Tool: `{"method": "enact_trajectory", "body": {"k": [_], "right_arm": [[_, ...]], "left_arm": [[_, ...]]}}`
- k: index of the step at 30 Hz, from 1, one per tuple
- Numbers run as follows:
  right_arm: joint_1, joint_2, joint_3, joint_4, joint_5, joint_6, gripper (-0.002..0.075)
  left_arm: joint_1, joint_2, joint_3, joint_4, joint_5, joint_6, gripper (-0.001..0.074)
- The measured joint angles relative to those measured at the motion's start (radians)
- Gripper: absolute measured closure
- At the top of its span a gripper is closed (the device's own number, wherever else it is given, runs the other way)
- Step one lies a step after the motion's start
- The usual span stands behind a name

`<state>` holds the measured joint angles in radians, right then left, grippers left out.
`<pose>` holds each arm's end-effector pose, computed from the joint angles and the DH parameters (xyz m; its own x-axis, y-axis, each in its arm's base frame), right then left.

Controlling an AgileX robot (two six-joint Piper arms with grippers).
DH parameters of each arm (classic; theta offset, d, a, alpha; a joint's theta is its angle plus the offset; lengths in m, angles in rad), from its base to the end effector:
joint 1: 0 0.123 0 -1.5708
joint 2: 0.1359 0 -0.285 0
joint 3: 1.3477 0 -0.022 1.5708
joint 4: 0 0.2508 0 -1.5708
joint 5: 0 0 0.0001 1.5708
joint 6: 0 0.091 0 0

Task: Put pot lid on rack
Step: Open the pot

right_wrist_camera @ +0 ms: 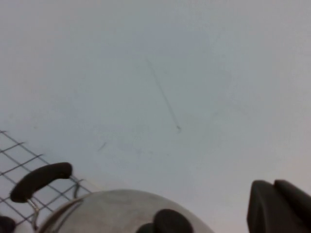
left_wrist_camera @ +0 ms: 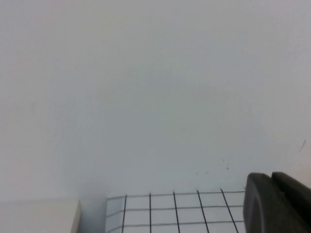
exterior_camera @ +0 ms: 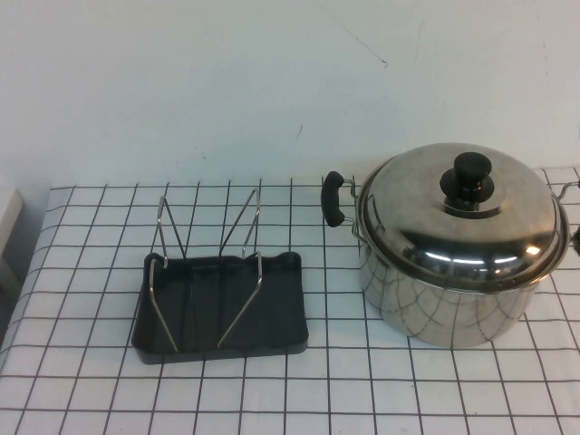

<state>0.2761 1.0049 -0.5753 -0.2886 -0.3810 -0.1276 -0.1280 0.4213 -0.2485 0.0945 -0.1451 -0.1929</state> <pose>0.2045 0.0679 0.3207 0.1655 -0.3523 -0.9211 -0.3349 0.8584 -0.3885 0.0997 -0.0141 0.2794 0.0440 -0.1057 -0.9934 0.1462 0.9844 -0.0983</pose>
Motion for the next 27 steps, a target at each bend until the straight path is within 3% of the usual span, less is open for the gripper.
{"method": "enact_trajectory", "body": {"k": [9,11,15,17,21,27], "right_arm": [[0.047,0.307,-0.057,0.034,-0.266,0.036,0.0700],[0.047,0.350,-0.057,0.058,-0.322,0.036,0.0608],[0.047,0.440,-0.061,0.074,-0.406,0.101,0.0263],[0.047,0.480,-0.063,0.088,-0.445,0.128,0.0139],[0.047,0.560,-0.096,0.113,-0.487,0.144,0.0055],[0.047,0.671,-0.176,0.132,-0.503,0.138,0.0036]], "left_arm": [[0.000,0.000,0.056,0.301,-0.151,-0.193,0.0738],[0.000,0.000,0.068,0.368,-0.186,-0.238,0.0738],[0.000,0.000,0.076,0.466,-0.228,-0.312,0.0738],[0.000,0.000,0.077,0.486,-0.230,-0.328,0.0738],[0.000,0.000,0.077,0.494,-0.232,-0.336,0.0738],[0.000,0.000,0.077,0.497,-0.232,-0.341,0.0738]]}}
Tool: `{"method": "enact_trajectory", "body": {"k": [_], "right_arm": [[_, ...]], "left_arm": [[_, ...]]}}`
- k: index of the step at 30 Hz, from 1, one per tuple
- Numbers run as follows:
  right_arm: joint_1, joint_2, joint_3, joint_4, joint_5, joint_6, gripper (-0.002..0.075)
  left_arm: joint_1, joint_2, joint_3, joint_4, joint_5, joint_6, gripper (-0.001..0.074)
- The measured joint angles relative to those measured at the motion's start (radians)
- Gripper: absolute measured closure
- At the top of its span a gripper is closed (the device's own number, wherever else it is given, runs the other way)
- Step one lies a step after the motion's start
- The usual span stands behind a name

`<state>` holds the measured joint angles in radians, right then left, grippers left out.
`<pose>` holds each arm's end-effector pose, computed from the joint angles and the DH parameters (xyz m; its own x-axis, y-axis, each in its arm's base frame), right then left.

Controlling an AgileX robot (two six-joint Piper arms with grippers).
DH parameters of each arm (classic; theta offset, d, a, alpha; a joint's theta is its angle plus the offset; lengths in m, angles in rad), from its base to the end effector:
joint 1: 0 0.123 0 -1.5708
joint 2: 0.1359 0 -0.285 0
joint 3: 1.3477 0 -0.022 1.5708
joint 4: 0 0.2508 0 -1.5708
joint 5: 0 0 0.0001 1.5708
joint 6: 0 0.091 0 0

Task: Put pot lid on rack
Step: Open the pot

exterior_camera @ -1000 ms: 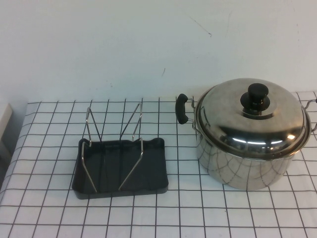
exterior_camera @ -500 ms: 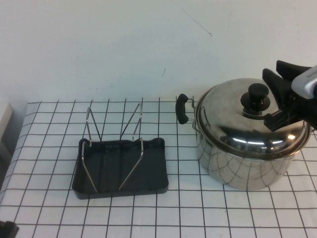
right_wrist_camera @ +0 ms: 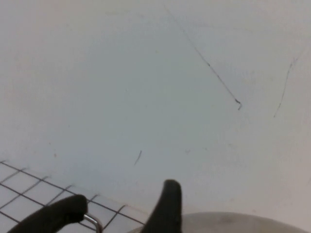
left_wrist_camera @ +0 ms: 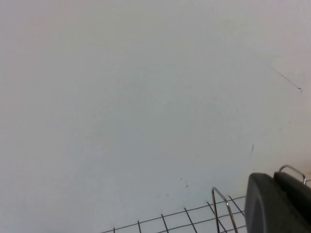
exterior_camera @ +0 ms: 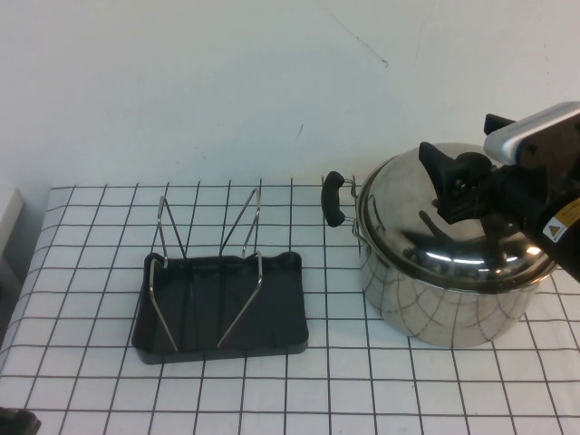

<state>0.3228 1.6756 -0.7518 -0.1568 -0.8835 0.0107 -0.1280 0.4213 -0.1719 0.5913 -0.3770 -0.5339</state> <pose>0.3214 0.1191 0.2319 0.0768 -0.0676 -0.9947 -0.4241 0.9007 -0.0940 0.0940 -0.0309 0.2686 0.1613 0.0031 -0.9869 0.3222 0.9450 0.0556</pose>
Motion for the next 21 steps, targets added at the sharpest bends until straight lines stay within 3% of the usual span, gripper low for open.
{"method": "enact_trajectory", "body": {"k": [14,17,21], "right_arm": [[0.000,0.100,-0.011,0.068,-0.009,-0.011,0.0038],[0.000,0.100,-0.011,0.068,-0.011,-0.011,0.0104],[0.000,0.100,-0.011,0.066,-0.017,-0.011,0.0297]], "left_arm": [[0.000,0.000,0.004,0.002,0.000,-0.048,0.0738],[0.000,0.000,0.004,0.002,0.000,-0.049,0.0738],[0.000,0.000,0.004,0.002,-0.014,-0.054,0.0738]]}}
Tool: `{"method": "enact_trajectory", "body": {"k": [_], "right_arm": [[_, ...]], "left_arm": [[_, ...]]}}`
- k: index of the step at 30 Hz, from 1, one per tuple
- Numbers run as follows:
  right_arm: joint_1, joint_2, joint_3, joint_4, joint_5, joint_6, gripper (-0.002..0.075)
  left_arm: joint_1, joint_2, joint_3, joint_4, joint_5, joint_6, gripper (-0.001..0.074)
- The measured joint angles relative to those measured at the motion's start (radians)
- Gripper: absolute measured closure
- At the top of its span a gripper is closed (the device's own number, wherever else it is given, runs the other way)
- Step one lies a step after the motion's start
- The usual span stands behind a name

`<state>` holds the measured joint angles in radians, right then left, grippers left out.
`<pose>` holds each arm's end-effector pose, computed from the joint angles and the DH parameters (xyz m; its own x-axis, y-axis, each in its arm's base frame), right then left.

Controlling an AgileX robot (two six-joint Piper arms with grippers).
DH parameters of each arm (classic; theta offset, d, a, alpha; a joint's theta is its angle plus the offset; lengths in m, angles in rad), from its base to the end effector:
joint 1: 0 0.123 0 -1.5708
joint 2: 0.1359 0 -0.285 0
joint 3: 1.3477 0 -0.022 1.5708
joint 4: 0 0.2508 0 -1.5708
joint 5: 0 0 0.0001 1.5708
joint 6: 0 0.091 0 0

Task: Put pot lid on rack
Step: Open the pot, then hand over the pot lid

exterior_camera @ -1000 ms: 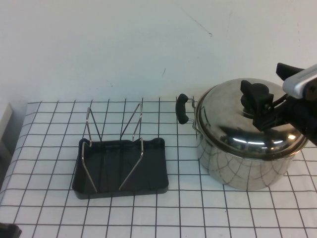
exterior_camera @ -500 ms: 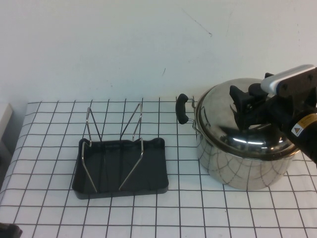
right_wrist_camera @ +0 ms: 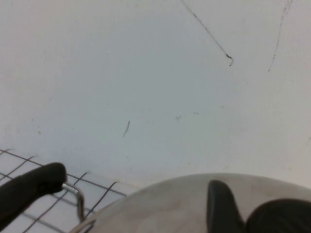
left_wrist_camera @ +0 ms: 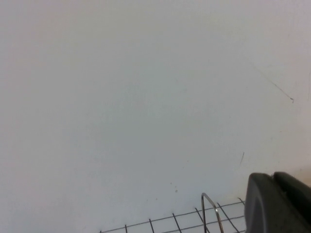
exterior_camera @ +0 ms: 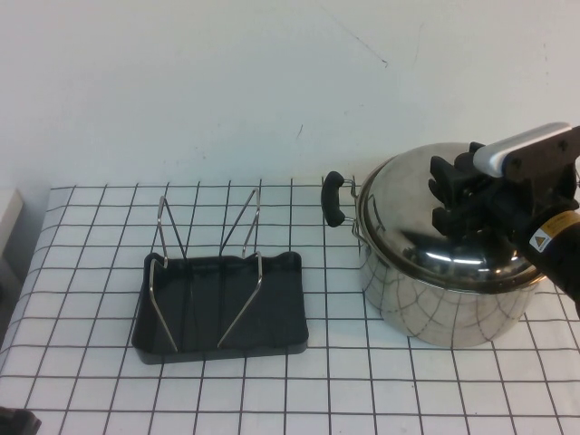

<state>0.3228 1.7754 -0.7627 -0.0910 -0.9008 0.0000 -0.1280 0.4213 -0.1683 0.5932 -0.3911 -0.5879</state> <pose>0.3340 0.1185 0.2020 -0.0036 -0.0607 -0.9981 -0.3848 0.9214 -0.0547 0.0936 -0.0315 0.2684 0.1513 -0.0495 -0.9872 0.3380 0.9411 0.0046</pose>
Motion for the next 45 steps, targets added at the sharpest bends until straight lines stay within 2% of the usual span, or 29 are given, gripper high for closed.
{"method": "enact_trajectory", "body": {"k": [2,6,10,15,18,21,24,26,29,31,33,38,45], "right_arm": [[0.000,0.000,0.000,0.000,-0.007,0.000,0.0398],[0.000,0.006,0.002,0.000,-0.060,0.000,0.0393],[0.000,0.002,0.002,0.000,-0.184,0.000,0.0393],[0.000,-0.051,0.000,0.000,-0.205,-0.005,0.0393],[0.000,-0.106,0.000,-0.022,-0.205,0.000,0.0393],[0.002,-0.186,0.000,-0.125,-0.209,0.044,0.0393],[0.031,-0.258,-0.016,-0.282,-0.216,0.095,0.0393],[0.075,-0.295,-0.032,-0.375,-0.225,0.124,0.0393],[0.182,-0.330,-0.067,-0.465,-0.233,0.159,0.0393],[0.253,-0.337,-0.093,-0.486,-0.237,0.169,0.0393],[0.327,-0.338,-0.125,-0.497,-0.210,0.183,0.0393],[0.465,-0.341,-0.173,-0.478,-0.072,0.236,0.0393],[0.553,-0.343,-0.208,-0.462,0.008,0.248,0.0393]], "left_arm": [[0.000,0.000,0.000,0.000,-0.016,-0.004,0.0738],[0.000,0.000,0.000,0.002,-0.063,-0.043,0.0738],[0.000,0.000,0.000,0.010,-0.112,-0.165,0.0738],[0.000,0.000,-0.002,0.028,-0.154,-0.286,0.0738],[0.000,0.000,-0.002,0.031,-0.203,-0.470,0.0738],[0.000,0.000,-0.002,0.031,-0.280,-0.732,0.0718],[0.000,0.000,-0.002,0.031,-0.354,-0.908,0.0618],[0.000,0.000,-0.002,0.033,-0.385,-1.009,0.0489],[0.000,0.000,-0.002,0.035,-0.394,-1.188,0.0213],[0.000,0.000,-0.002,0.043,-0.404,-1.245,0.0113],[0.000,0.000,-0.002,0.055,-0.441,-1.265,0.0072],[0.000,0.000,-0.006,0.071,-0.492,-1.288,0.0046],[0.000,0.002,-0.007,0.133,-0.438,-1.431,0.0042]]}}
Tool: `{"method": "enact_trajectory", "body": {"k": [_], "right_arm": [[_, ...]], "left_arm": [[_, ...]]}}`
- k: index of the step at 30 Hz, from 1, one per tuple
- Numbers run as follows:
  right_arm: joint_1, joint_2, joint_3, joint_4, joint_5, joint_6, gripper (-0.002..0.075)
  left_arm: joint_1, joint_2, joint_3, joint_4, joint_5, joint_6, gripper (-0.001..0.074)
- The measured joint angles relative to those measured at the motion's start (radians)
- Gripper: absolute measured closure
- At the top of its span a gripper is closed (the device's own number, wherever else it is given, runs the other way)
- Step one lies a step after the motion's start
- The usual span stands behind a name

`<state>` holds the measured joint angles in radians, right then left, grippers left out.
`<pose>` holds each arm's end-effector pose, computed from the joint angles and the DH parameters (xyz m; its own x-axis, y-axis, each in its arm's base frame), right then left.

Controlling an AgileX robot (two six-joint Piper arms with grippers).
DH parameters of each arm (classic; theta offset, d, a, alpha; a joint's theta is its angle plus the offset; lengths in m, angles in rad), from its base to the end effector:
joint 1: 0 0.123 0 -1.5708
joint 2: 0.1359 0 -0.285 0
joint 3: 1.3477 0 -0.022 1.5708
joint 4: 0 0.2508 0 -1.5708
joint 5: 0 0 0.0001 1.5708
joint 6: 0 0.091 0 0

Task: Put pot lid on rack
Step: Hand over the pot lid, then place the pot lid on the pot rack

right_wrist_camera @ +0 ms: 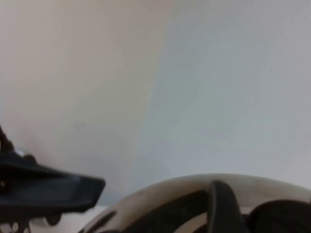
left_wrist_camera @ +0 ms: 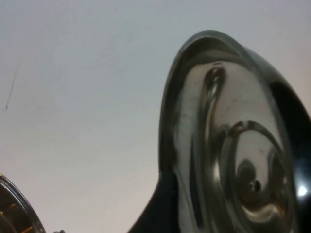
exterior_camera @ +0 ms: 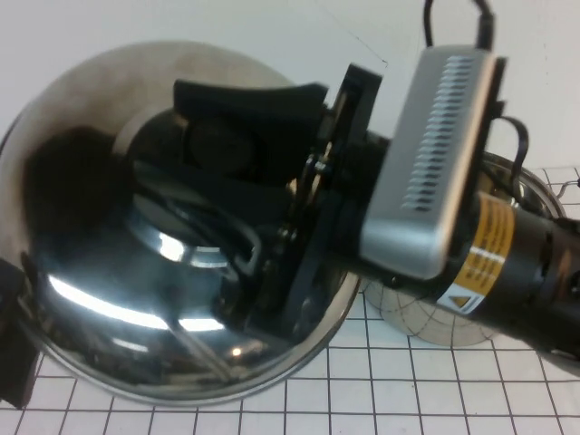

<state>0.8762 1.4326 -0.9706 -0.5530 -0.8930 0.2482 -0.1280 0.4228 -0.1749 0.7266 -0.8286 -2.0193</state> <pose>0.1737 0.2666 0.3718 0.3830 0.2875 -0.8779 -0.8985 0.3366 -0.2818 0.0719 -0.0541 0.2952 -0.4839 -0.8131 -0.3235 0.5425 0.0114 -0.8400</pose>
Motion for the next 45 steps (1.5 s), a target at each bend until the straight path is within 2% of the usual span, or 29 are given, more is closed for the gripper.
{"method": "enact_trajectory", "body": {"k": [5,8,10,13,15,17,26,27,31,35,39,42,45], "right_arm": [[0.035,0.027,0.000,0.000,0.048,0.002,0.0393],[0.041,0.065,0.000,0.000,0.011,0.015,0.0393],[0.041,0.091,-0.001,0.000,-0.037,0.041,0.0393],[0.043,0.108,-0.005,0.005,-0.088,0.101,0.0393],[0.045,0.110,-0.007,0.005,-0.106,0.136,0.0393],[0.045,0.110,-0.007,0.003,-0.120,0.148,0.0393],[0.045,0.120,-0.007,0.007,-0.170,0.126,0.0391],[0.045,0.119,-0.007,0.009,-0.183,0.130,0.0365],[0.042,0.119,-0.007,0.077,-0.241,0.170,0.0123],[-0.004,0.119,-0.007,0.097,-0.259,0.180,0.0051],[-0.081,0.075,-0.007,0.095,-0.252,0.181,0.0038],[-0.157,-0.015,-0.007,0.077,-0.253,0.185,0.0050],[-0.246,-0.145,-0.007,0.015,-0.221,0.212,0.0199]], "left_arm": [[0.000,0.000,0.000,0.031,-0.082,0.002,0.0046],[0.000,0.000,-0.002,0.035,-0.143,0.021,0.0098],[0.000,0.000,-0.002,0.040,-0.161,0.023,0.0177],[0.000,0.000,-0.002,0.049,-0.189,0.023,0.0375],[0.000,0.000,-0.002,0.059,-0.203,0.023,0.0546],[0.000,0.000,-0.002,0.061,-0.231,0.014,0.0641],[0.000,0.000,-0.006,0.085,-0.247,-0.047,0.0646],[0.000,0.000,-0.008,0.096,-0.246,-0.057,0.0647],[0.000,0.008,-0.033,0.214,-0.202,-0.100,0.0647],[0.000,0.041,-0.126,0.343,-0.158,-0.120,0.0647],[0.000,0.090,-0.291,0.505,-0.086,-0.179,0.0647],[0.000,0.161,-0.434,0.682,-0.042,-0.316,0.0647],[0.000,0.280,-0.580,0.888,-0.059,-0.429,0.0647]]}}
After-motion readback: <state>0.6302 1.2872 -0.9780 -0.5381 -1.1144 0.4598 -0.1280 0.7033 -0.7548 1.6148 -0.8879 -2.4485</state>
